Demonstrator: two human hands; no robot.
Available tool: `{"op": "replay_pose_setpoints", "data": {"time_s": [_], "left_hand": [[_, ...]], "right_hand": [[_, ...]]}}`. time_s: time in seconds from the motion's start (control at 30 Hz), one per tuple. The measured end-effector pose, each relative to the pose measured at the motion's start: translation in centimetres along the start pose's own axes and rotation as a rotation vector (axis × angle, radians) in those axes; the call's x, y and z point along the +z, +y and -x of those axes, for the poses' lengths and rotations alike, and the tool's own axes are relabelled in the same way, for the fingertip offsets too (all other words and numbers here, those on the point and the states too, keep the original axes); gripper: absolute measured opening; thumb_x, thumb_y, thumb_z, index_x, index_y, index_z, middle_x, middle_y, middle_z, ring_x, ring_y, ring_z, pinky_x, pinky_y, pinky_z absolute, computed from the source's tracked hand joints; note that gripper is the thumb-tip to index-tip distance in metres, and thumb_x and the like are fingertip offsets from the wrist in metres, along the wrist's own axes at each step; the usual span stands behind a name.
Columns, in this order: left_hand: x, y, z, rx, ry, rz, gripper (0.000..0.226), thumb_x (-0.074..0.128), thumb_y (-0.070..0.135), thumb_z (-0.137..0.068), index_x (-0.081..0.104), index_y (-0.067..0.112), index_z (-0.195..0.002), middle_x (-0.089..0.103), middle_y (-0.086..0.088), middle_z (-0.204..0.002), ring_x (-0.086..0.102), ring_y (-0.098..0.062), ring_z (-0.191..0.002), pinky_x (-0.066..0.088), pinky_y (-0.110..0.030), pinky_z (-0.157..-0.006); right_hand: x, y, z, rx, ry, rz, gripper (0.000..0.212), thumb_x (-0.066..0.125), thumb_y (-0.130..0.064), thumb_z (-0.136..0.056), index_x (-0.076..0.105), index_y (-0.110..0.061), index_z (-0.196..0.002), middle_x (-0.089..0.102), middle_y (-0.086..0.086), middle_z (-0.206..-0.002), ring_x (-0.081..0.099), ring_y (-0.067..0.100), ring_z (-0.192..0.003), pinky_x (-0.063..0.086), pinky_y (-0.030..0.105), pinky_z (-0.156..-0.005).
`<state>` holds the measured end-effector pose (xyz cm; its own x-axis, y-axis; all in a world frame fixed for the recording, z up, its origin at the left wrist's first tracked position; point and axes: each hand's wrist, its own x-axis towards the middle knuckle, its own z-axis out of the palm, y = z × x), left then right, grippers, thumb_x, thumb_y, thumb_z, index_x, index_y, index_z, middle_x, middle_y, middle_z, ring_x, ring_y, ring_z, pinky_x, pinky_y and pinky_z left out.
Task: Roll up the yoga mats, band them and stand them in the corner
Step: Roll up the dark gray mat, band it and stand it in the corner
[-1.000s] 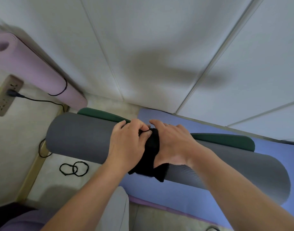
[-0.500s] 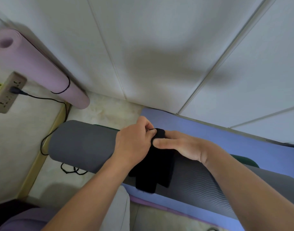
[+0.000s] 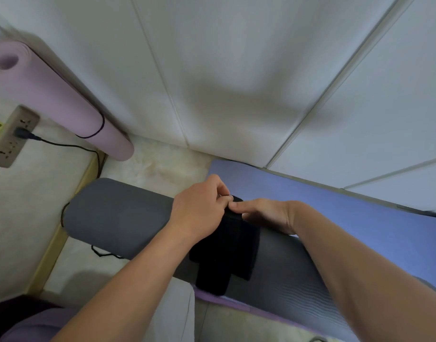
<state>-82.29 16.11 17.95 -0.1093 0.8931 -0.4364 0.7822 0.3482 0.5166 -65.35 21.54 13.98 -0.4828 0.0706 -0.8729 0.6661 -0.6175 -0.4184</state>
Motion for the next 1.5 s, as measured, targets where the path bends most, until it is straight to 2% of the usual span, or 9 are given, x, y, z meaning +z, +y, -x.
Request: {"op": "replay_pose_setpoints", "data": {"time_s": [0.2, 0.4, 0.47, 0.53, 0.6, 0.7, 0.8, 1.1, 1.5], "left_hand": [[0.1, -1.1, -0.1, -0.036, -0.008, 0.057, 0.009, 0.066, 0.038, -0.09, 0.061, 0.03, -0.09, 0.066, 0.015, -0.086, 0.062, -0.006, -0.086, 0.05, -0.032, -0.081], [1.8, -2.1, 0.4, -0.019, -0.045, 0.025, 0.014, 0.068, 0.045, -0.085, 0.066, 0.031, -0.088, 0.065, 0.021, -0.087, 0.062, -0.003, -0.092, 0.045, -0.039, -0.096], [2.2, -2.6, 0.9, -0.029, 0.163, -0.069, 0.02, 0.064, 0.054, -0.082, 0.063, 0.035, -0.088, 0.062, 0.022, -0.093, 0.059, -0.007, -0.098, 0.04, -0.042, -0.102], [2.9, -4.2, 2.1, -0.104, 0.655, -0.078, 0.028, 0.059, 0.053, -0.084, 0.068, 0.027, -0.089, 0.066, 0.011, -0.103, 0.059, -0.018, -0.099, 0.044, -0.046, -0.095], [4.3, -5.0, 4.8, -0.404, 1.002, 0.202, 0.047, 0.058, 0.055, -0.086, 0.068, 0.014, -0.107, 0.064, -0.008, -0.119, 0.058, -0.03, -0.109, 0.047, -0.05, -0.093], [8.6, -5.2, 7.3, -1.101, 0.794, 1.258, 0.084, 0.059, 0.073, -0.08, 0.056, 0.008, -0.133, 0.059, -0.015, -0.132, 0.059, -0.035, -0.116, 0.049, -0.045, -0.093], [11.5, -6.3, 7.0, -0.918, 0.286, 1.74, 0.101, 0.07, 0.084, -0.064, 0.052, 0.022, -0.142, 0.058, -0.009, -0.141, 0.059, -0.03, -0.125, 0.045, -0.05, -0.107], [6.9, -5.2, 2.8, -0.35, 0.372, 1.566, 0.101, 0.087, -0.002, -0.058, 0.045, 0.032, -0.144, 0.068, -0.003, -0.126, 0.068, -0.024, -0.111, 0.06, -0.045, -0.084], [6.0, -8.6, 2.5, -0.262, 0.382, 1.442, 0.103, 0.089, 0.0, -0.051, 0.044, 0.021, -0.141, 0.066, 0.003, -0.127, 0.064, -0.015, -0.117, 0.055, -0.038, -0.097]], "right_hand": [[-0.2, -0.6, -0.7, -0.029, 0.022, 0.1, 0.057, 0.072, -0.059, -0.072, 0.077, -0.009, -0.097, 0.077, 0.011, -0.097, 0.072, 0.022, -0.085, 0.056, 0.036, -0.09], [0.2, 0.5, -1.6, -0.002, 0.063, 0.119, 0.055, 0.082, -0.055, -0.071, 0.078, -0.008, -0.099, 0.076, 0.013, -0.097, 0.073, 0.025, -0.087, 0.057, 0.036, -0.088], [0.3, 0.9, -1.7, -0.007, 0.068, 0.131, 0.059, 0.083, -0.056, -0.07, 0.077, -0.009, -0.104, 0.077, 0.012, -0.101, 0.073, 0.027, -0.095, 0.056, 0.038, -0.092], [0.0, 0.9, -1.9, -0.019, 0.073, 0.119, 0.059, 0.082, -0.055, -0.069, 0.076, -0.01, -0.107, 0.077, 0.01, -0.103, 0.073, 0.027, -0.098, 0.057, 0.038, -0.092], [0.3, 1.0, -2.3, -0.024, 0.113, 0.163, 0.067, 0.08, -0.06, -0.063, 0.076, -0.013, -0.109, 0.076, 0.006, -0.108, 0.071, 0.025, -0.103, 0.054, 0.038, -0.095], [1.6, 0.9, -3.3, -0.019, 0.151, 0.286, 0.079, 0.081, -0.072, -0.058, 0.073, -0.023, -0.119, 0.069, -0.002, -0.121, 0.062, 0.021, -0.115, 0.047, 0.041, -0.105], [1.4, 0.9, -3.7, -0.06, 0.246, 0.249, 0.066, 0.075, -0.067, -0.072, 0.072, -0.023, -0.121, 0.07, -0.003, -0.119, 0.065, 0.018, -0.11, 0.048, 0.041, -0.106], [1.9, -1.0, -3.0, -0.41, 0.342, -0.017, 0.044, 0.082, -0.041, -0.077, 0.073, -0.018, -0.113, 0.078, 0.0, -0.098, 0.075, 0.018, -0.091, 0.059, 0.036, -0.085], [1.5, -2.7, -3.2, -0.53, 0.473, 0.232, 0.058, 0.084, -0.025, -0.079, 0.065, -0.031, -0.133, 0.069, -0.02, -0.122, 0.054, -0.008, -0.12, 0.035, 0.018, -0.101]]}}
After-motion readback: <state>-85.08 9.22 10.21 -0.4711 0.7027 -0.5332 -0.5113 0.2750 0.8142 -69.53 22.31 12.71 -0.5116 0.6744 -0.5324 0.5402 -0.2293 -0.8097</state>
